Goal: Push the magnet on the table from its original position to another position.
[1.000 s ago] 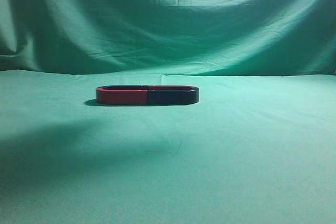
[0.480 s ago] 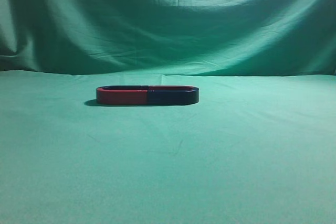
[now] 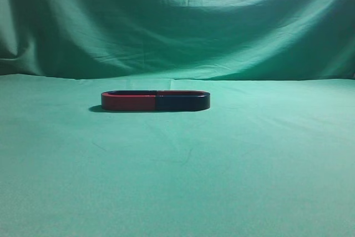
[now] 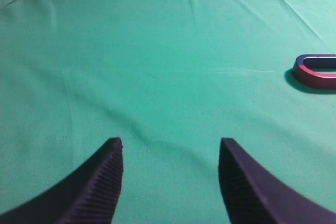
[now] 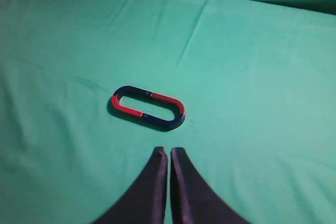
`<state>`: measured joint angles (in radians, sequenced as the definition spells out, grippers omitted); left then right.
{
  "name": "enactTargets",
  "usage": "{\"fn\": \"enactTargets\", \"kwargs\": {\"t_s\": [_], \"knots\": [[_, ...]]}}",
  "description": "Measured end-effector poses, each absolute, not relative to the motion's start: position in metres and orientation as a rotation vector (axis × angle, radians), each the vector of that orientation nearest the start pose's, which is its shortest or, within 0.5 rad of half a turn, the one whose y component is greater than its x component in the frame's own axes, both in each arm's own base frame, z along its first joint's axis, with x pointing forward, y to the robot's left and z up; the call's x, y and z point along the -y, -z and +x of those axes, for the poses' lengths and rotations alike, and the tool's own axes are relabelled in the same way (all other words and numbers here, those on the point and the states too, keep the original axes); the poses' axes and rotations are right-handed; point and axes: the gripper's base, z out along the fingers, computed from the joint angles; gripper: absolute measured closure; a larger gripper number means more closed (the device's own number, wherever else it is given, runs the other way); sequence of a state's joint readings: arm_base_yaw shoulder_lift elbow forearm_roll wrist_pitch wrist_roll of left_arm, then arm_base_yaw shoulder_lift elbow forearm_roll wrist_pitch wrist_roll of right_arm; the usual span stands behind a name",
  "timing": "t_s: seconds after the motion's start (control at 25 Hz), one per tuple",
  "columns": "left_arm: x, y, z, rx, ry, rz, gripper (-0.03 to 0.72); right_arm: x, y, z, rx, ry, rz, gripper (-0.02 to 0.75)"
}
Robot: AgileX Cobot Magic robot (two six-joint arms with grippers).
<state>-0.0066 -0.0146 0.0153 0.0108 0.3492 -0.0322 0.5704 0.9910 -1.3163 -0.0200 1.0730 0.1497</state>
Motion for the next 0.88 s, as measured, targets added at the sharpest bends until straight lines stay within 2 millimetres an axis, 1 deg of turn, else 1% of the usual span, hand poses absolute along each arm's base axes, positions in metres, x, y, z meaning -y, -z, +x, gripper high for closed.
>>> {"fn": "enactTargets", "kwargs": {"t_s": [0.2,0.24,0.36,0.48,0.56,0.64,0.76,0.88], "knots": [[0.000,-0.177,0.053,-1.833,0.017,-0.017,0.316,-0.067,-0.417,0.108,-2.059,-0.363,-0.521,0.738],[0.000,-0.177,0.053,-1.833,0.017,-0.017,0.316,-0.064,-0.409,0.103,-2.037,-0.366,-0.521,0.738],[0.000,-0.177,0.053,-1.833,0.017,-0.017,0.316,-0.054,-0.389,0.086,-1.949,-0.394,-0.505,0.738],[0.000,-0.177,0.053,-1.833,0.017,-0.017,0.316,-0.045,-0.372,0.068,-1.874,-0.460,-0.470,0.738],[0.000,-0.177,0.053,-1.833,0.017,-0.017,0.316,-0.040,-0.360,0.059,-1.861,-0.481,-0.457,0.738],[0.000,-0.177,0.053,-1.833,0.017,-0.017,0.316,-0.035,-0.353,0.052,-1.842,-0.473,-0.455,0.738],[0.000,-0.177,0.053,-1.833,0.017,-0.017,0.316,-0.029,-0.349,0.046,-1.851,-0.474,-0.412,0.738],[0.000,-0.177,0.053,-1.833,0.017,-0.017,0.316,-0.023,-0.343,0.045,-1.918,-0.468,-0.317,0.738]]}}
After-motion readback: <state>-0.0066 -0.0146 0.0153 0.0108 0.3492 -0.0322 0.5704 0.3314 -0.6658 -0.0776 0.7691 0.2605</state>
